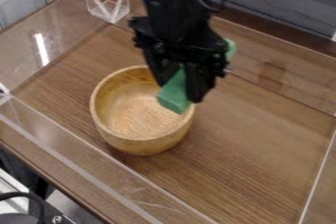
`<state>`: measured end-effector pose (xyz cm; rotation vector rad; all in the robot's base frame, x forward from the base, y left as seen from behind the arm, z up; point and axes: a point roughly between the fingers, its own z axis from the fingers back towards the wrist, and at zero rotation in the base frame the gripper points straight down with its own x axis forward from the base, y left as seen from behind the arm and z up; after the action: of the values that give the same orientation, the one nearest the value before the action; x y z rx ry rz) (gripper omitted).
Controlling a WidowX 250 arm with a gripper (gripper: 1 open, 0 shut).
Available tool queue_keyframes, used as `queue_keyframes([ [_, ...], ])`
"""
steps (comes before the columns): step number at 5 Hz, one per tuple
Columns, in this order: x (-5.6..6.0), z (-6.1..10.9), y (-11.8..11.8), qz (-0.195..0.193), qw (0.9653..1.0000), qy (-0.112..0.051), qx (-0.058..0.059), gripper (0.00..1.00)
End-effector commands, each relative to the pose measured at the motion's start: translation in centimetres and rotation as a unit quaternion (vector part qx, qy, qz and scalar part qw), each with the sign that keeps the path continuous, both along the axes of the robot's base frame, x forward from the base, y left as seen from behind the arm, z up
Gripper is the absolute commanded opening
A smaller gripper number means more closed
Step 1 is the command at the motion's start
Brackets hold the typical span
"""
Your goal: Put the green block in the brown bowl
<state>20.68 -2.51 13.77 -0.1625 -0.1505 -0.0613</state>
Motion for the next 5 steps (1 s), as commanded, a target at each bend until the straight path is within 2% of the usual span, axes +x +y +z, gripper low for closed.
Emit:
queue_keyframes([
  [1,-0.3,0.2,1.0,0.003,0.9998,-0.02,0.001,0.0],
  [5,-1.0,-2.6,2.4,0.014,0.9997,-0.017,0.004,0.0],
])
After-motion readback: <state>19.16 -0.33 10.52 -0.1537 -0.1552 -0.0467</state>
